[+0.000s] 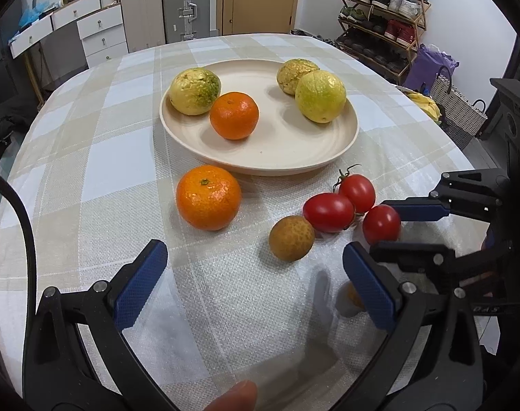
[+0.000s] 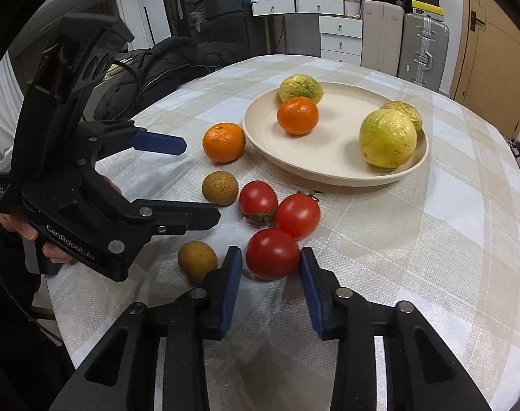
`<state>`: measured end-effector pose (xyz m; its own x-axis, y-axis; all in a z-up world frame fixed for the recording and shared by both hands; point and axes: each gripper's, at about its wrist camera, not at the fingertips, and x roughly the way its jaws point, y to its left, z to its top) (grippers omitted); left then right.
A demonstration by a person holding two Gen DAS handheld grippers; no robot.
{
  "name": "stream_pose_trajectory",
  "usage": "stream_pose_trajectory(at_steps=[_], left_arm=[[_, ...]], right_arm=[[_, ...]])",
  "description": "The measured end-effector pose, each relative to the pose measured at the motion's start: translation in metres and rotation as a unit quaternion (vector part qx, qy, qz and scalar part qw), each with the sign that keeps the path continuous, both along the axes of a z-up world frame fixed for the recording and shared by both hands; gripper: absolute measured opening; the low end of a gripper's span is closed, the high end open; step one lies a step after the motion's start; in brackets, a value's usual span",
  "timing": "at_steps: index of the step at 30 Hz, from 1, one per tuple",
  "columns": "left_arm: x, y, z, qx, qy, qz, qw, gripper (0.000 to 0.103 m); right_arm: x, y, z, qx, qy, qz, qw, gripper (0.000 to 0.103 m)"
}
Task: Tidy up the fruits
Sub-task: 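Grasp a red tomato with the right tool while the left tool grasps a brown kiwi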
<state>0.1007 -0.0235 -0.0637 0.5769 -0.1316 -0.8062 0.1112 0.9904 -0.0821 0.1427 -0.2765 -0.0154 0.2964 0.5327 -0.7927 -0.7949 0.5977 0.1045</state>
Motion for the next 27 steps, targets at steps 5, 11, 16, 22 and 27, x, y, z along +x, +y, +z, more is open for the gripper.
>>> stream_pose_trajectory(at_steps=[5, 11, 16, 22, 27], left_arm=[[-0.001, -0.001, -0.001, -0.001, 0.003, -0.005, 1.0000, 0.102], [-0.003, -0.001, 0.001, -0.020, 0.006, -0.020, 0.9996, 0.091], [-0.007, -0.003, 0.004, -0.048, 0.004, -0.047, 0.9977, 0.070], [-0.004, -0.005, -0.001, -0.068, 0.004, -0.047, 0.9966, 0.048], [-0.002, -0.005, -0.001, -0.066, 0.000, -0.034, 0.9972, 0.043]], right_arm=[[0.002, -0.004, 0.004, 0.010, -0.004, -0.002, 1.000, 0.032], [0.009, -0.014, 0.016, 0.031, -0.015, -0.026, 0.999, 0.032], [0.013, -0.021, 0.020, 0.036, -0.019, -0.042, 0.998, 0.032], [0.015, -0.024, 0.022, 0.039, -0.021, -0.045, 0.998, 0.032], [0.014, -0.024, 0.024, 0.040, -0.022, -0.044, 0.998, 0.032]])
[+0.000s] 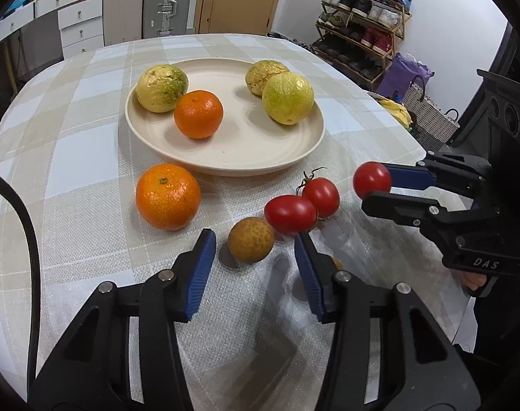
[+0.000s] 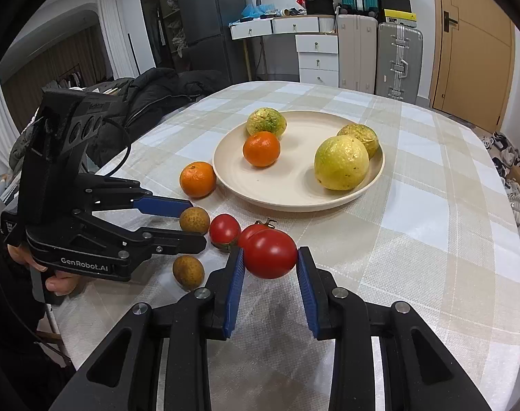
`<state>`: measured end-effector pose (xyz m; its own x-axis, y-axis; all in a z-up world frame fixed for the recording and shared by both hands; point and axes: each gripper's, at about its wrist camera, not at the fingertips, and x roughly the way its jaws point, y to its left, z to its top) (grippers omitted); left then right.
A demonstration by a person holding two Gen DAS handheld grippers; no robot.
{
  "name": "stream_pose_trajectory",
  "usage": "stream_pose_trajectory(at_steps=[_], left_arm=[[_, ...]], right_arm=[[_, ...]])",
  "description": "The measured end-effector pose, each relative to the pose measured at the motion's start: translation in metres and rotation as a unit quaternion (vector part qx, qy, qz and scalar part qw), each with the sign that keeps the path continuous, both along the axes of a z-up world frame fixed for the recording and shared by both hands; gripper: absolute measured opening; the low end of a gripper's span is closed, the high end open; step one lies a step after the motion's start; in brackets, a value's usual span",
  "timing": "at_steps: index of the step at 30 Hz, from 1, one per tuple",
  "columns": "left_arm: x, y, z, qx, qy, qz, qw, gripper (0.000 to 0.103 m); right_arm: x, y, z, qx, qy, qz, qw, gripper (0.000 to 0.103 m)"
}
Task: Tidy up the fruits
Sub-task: 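Grasp a red tomato with the right tool while the left tool grasps a brown kiwi, then lift the tomato and kiwi and carry both over the cream plate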
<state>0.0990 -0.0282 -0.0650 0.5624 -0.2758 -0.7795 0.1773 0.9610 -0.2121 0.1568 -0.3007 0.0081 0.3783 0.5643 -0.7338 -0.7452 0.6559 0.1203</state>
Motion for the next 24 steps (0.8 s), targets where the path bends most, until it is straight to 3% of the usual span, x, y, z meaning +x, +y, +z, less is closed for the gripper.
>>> stream_pose_trajectory(at_steps=[5, 15, 24], left_arm=[[0.000, -0.001, -0.001, 0.012, -0.005, 0.005, 0.9999, 0.024], [-0.002, 0.002, 0.004, -0.002, -0.015, 0.003, 0.9999, 0.024], [-0.010, 0.009, 0.026, -0.012, -0.058, 0.019, 0.9981, 0.024]], right_arm=[[0.000, 0.000, 0.000, 0.000, -0.002, -0.001, 1.000, 0.032], [0.001, -0.002, 0.001, 0.003, -0.005, -0.006, 1.000, 0.032], [0.003, -0.007, 0.007, 0.022, -0.014, -0.017, 0.999, 0.032]])
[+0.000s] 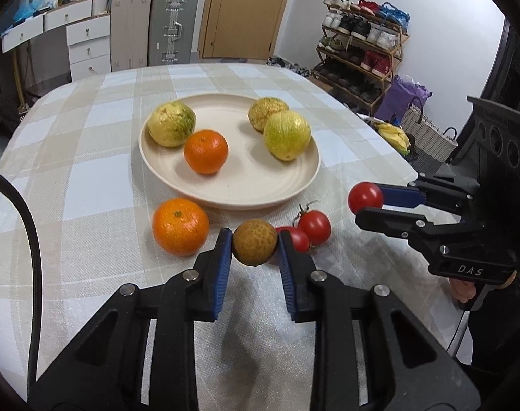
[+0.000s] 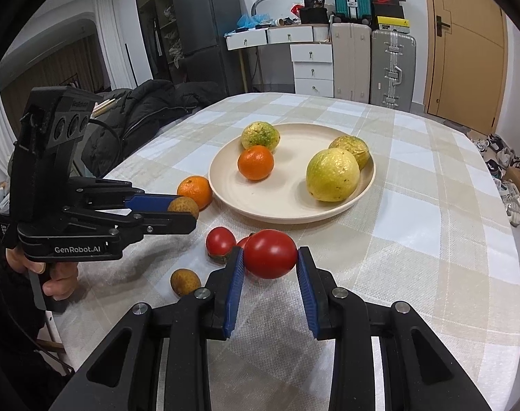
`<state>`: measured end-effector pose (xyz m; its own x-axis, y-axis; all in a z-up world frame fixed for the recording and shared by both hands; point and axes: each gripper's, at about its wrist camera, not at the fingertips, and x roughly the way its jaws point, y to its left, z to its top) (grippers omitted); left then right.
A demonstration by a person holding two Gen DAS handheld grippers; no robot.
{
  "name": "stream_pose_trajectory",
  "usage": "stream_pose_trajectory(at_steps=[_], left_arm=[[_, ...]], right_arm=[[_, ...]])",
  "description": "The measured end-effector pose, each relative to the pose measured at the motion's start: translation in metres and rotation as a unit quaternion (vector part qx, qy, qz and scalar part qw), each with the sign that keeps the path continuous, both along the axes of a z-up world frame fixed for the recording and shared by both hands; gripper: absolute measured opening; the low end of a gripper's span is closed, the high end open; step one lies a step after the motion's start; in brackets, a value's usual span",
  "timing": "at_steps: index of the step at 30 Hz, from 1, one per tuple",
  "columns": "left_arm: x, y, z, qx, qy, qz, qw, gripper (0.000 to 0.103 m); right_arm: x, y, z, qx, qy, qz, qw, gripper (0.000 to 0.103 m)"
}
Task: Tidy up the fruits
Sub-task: 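Lift the tomato and kiwi and carry both over the cream plate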
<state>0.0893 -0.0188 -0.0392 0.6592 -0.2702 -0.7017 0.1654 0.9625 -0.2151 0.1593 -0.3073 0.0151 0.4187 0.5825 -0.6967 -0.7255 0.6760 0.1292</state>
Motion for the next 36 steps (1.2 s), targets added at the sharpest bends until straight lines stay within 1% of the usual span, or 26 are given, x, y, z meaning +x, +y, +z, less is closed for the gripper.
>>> stream_pose_trajectory(at_steps=[6, 13, 17, 25, 36], left_arm=[[0.003, 0.011, 0.011, -0.003, -0.021, 0.028, 0.9994, 0.024], [0.012, 0.016, 0.019, 0.001, -0.039, 0.044, 0.9983, 0.024], [0.020, 0.016, 0.023, 0.016, -0.053, 0.057, 0.9969, 0.024], [0.041, 0.023, 0.024, 0.014, -0.053, 0.072, 0.9959, 0.024], [0.074, 0.029, 0.008, 0.024, -0.039, 0.093, 0.9947, 0.024]], right_arm=[[0.004, -0.002, 0.006, 0.011, -0.009, -0.012, 1.000, 0.032], [0.014, -0.003, 0.012, 0.025, -0.016, -0.034, 0.999, 0.032], [0.023, -0.001, 0.014, 0.031, -0.014, -0.044, 0.998, 0.032], [0.038, 0.007, 0.013, 0.029, -0.011, -0.055, 0.998, 0.032], [0.053, 0.019, 0.003, 0.028, 0.015, -0.048, 0.998, 0.032]])
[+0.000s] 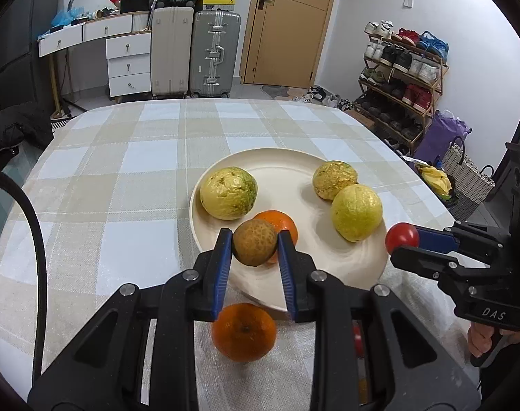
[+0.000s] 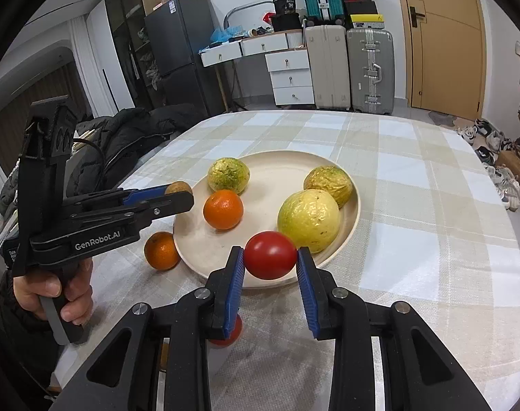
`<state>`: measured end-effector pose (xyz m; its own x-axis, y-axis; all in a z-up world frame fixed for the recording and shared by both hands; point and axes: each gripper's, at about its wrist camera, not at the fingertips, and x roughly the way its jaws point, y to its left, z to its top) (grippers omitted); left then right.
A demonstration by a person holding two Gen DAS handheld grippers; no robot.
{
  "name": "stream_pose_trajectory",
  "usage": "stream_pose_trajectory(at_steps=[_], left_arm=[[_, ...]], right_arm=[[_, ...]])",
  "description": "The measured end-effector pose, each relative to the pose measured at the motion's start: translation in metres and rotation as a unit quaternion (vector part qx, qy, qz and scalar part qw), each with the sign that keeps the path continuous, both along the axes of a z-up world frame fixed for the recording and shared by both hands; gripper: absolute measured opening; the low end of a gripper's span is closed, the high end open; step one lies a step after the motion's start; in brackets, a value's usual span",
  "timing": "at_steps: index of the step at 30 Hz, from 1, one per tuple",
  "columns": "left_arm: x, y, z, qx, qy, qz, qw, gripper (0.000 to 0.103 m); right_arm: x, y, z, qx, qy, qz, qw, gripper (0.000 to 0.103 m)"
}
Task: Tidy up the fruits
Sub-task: 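Lift the tomato and kiwi and carry both over the cream plate, then lower the tomato and kiwi onto the plate and open both tools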
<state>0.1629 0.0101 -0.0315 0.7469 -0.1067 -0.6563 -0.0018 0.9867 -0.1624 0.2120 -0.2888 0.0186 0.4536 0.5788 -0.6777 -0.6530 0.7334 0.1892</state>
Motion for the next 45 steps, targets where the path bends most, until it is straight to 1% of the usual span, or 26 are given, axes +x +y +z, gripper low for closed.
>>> stream_pose_trajectory(at_steps=[3, 8, 16, 22, 25, 26, 30, 34, 40, 45], left_arm=[[0.007, -0.001, -0.005, 0.010, 0.007, 0.006, 0.9999, 0.024], [0.015, -0.003, -0.012, 0.013, 0.018, 0.005, 0.9997, 0.024], [0.016, -0.004, -0.014, 0.016, 0.016, 0.001, 0.9997, 0.024], [0.015, -0.005, -0.015, 0.013, 0.019, -0.001, 0.9997, 0.024], [0.013, -0.005, -0.016, 0.009, 0.027, -0.003, 0.9996, 0.024], [0.014, -0.006, -0.019, 0.010, 0.037, -0.007, 0.9993, 0.024], [0.013, -0.016, -0.022, 0.020, 0.040, -0.025, 0.9987, 0.024], [0.014, -0.024, -0.025, 0.030, 0.043, -0.032, 0.9981, 0.024], [0.026, -0.023, -0.030, 0.018, 0.055, -0.027, 0.9980, 0.024], [0.032, -0.021, -0.032, 0.018, 0.056, -0.020, 0.9981, 0.024]], right_arm=[[0.002, 0.005, -0.003, -0.003, 0.004, 0.004, 1.000, 0.032], [0.006, 0.012, -0.008, -0.005, 0.012, 0.010, 1.000, 0.032], [0.013, 0.025, -0.017, -0.024, 0.017, 0.017, 0.999, 0.032], [0.019, 0.026, -0.020, -0.031, 0.013, 0.010, 0.999, 0.032], [0.024, 0.024, -0.021, -0.034, 0.009, -0.001, 0.999, 0.032], [0.026, 0.023, -0.021, -0.034, 0.008, -0.006, 0.999, 0.032], [0.031, 0.017, -0.020, -0.020, 0.015, -0.017, 1.000, 0.032], [0.035, 0.014, -0.019, -0.014, 0.017, -0.024, 0.999, 0.032], [0.037, 0.014, -0.020, -0.013, 0.018, -0.028, 0.999, 0.032], [0.038, 0.013, -0.020, -0.009, 0.018, -0.027, 0.999, 0.032]])
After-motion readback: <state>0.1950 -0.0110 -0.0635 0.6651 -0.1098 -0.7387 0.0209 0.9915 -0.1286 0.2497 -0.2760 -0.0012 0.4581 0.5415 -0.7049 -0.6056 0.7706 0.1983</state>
